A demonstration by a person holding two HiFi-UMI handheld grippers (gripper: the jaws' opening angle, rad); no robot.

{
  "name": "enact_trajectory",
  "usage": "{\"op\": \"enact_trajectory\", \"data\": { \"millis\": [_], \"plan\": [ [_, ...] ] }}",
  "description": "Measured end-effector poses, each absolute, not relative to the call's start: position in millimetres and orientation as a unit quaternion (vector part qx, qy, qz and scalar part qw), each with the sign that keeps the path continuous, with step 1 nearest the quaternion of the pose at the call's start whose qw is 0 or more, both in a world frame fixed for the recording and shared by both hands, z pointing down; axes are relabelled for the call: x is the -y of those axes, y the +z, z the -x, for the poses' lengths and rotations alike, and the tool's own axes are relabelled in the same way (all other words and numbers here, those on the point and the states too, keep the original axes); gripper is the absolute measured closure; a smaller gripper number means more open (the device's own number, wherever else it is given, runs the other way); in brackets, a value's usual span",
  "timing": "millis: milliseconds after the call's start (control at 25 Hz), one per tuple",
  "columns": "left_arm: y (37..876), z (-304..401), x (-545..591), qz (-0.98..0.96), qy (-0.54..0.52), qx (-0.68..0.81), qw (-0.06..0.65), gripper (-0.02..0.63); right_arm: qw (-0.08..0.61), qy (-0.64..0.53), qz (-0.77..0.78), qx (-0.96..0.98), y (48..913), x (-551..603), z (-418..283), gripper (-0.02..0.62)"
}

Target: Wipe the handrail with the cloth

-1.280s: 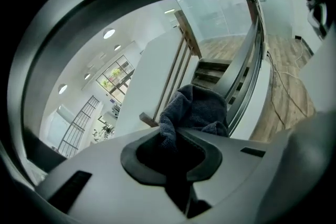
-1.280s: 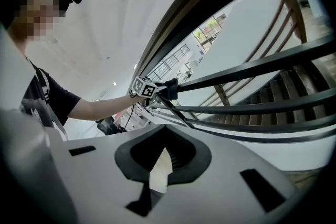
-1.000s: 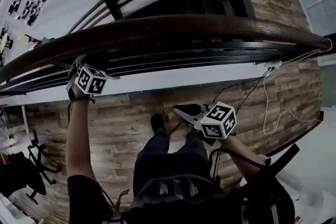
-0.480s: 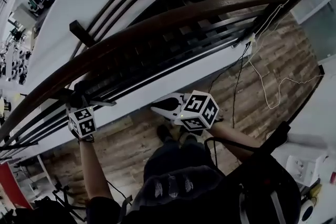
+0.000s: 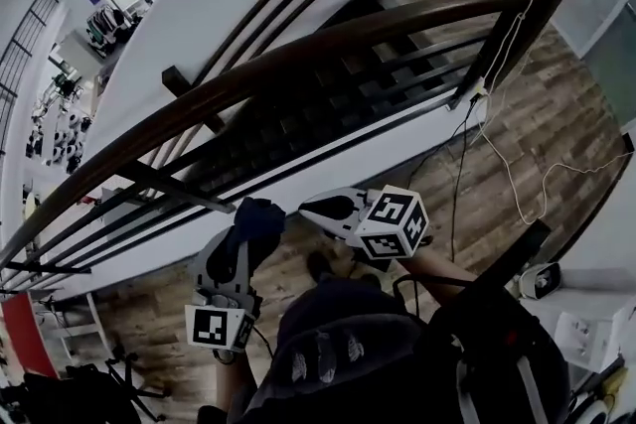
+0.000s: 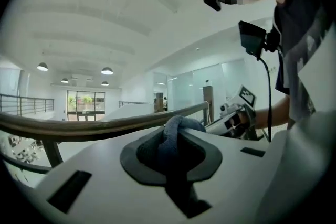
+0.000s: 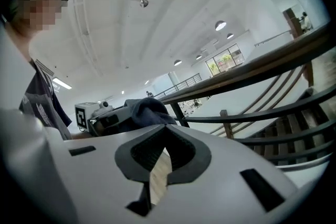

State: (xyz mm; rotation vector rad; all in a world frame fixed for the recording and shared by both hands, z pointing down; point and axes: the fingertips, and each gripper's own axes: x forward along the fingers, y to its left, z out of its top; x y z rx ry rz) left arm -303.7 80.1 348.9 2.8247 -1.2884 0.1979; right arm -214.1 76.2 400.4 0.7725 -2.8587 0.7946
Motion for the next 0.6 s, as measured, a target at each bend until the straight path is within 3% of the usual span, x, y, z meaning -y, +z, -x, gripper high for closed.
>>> {"op": "enact_trajectory", "data": {
  "millis": [240,600],
  "plan": [
    [347,263,-155,-0.912,0.094,0.4,-0.003,0.563,0.029,0.294,-0.218,0.93,423,-127,187,0.594],
    [346,309,-185,-0.89,0.105,0.443,0.007,0.563,0.045,0.284,-0.197,0.937,411,-164,217,0.594]
  ]
}}
